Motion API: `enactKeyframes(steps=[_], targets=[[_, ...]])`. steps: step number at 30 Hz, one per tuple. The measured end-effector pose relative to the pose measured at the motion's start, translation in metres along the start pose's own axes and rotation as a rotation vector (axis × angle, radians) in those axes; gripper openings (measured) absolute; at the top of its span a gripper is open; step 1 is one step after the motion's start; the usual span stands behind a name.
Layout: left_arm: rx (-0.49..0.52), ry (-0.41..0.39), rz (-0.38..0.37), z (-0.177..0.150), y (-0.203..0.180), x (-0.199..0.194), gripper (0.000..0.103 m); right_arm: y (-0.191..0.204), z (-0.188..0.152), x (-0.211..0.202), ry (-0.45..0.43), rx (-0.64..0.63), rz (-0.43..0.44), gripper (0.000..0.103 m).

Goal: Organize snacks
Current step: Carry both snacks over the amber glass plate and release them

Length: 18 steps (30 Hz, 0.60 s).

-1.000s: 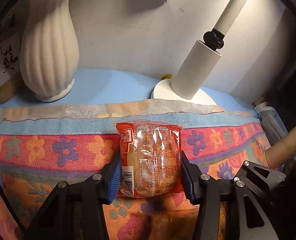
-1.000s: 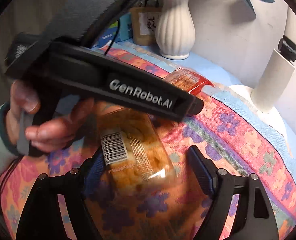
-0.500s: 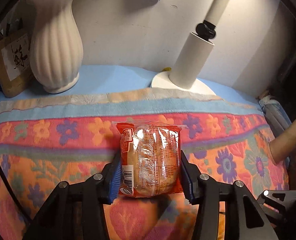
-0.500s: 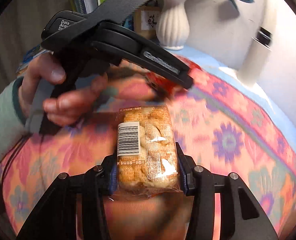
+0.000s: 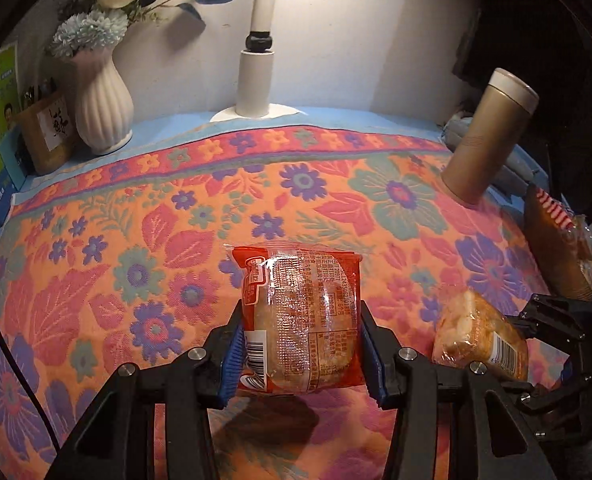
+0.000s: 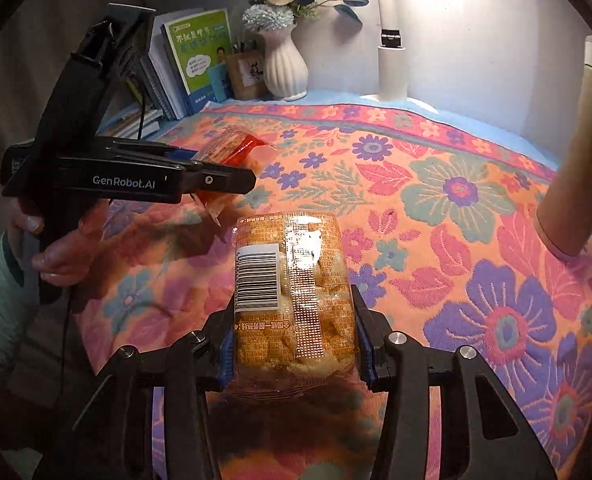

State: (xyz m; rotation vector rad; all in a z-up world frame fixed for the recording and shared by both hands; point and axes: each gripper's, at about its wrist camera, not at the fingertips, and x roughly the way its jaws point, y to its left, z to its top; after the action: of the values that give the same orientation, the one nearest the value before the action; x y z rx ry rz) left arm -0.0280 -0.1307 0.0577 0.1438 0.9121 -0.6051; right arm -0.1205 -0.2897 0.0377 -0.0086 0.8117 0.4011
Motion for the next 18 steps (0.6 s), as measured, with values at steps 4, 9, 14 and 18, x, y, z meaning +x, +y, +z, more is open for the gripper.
enactKeyframes(steps=[4, 9, 14, 18], targets=[[0.037, -0.035, -0.027, 0.006, -0.034, -0.026, 0.048, 0.005, -0.011, -0.049, -0.077, 0.003, -0.013, 0.045], [0.114, -0.093, -0.096, 0.022, -0.098, -0.054, 0.048, -0.007, -0.016, -0.107, -0.190, 0.027, -0.074, 0.045], [0.216, -0.134, -0.170, 0.041, -0.179, -0.065, 0.048, -0.045, -0.028, -0.165, -0.288, 0.104, -0.213, 0.045], [0.246, -0.128, -0.286, 0.064, -0.237, -0.060, 0.048, -0.089, -0.041, -0.206, -0.337, 0.209, -0.343, 0.045]])
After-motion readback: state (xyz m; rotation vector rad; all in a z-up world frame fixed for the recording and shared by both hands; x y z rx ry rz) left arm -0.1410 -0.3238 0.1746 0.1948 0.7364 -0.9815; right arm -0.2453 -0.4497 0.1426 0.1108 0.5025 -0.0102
